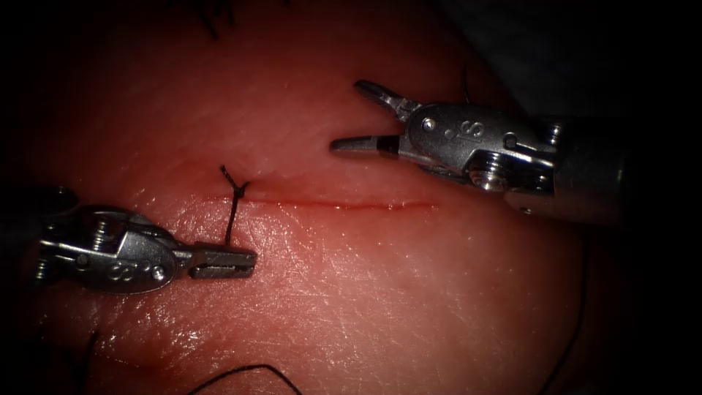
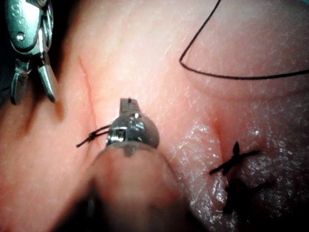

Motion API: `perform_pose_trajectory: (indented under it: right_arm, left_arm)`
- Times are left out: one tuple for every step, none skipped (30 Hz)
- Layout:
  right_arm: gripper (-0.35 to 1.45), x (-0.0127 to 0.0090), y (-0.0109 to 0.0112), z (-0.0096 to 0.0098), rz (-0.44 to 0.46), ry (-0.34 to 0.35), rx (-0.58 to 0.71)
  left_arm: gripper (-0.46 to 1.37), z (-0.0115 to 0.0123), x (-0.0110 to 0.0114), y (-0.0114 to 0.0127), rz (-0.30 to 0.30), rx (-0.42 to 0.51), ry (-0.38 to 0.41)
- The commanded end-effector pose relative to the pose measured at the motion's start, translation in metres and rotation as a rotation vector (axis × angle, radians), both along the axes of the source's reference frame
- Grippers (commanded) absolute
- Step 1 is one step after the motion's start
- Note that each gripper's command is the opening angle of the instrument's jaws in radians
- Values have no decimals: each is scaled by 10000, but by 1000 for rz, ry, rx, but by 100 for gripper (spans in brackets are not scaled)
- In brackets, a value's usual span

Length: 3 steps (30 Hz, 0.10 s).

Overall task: Wound Closure
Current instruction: Grab the short tail with the left gripper

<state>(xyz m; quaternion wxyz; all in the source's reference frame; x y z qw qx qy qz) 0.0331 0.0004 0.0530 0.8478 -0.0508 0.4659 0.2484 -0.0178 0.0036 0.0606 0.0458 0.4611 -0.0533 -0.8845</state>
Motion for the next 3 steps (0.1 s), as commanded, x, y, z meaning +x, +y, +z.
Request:
perform_pose_trajectory:
  right_arm:
    - [121, 0, 0, 0, -2, 1, 1]
    - [121, 0, 0, 0, -2, 1, 1]
    - [121, 0, 0, 0, -2, 1, 1]
  left_arm:
    - [-35, 0, 0, 0, 8, 6, 1]
    - [-35, 0, 0, 0, 8, 6, 1]
    - [-35, 0, 0, 0, 8, 6, 1]
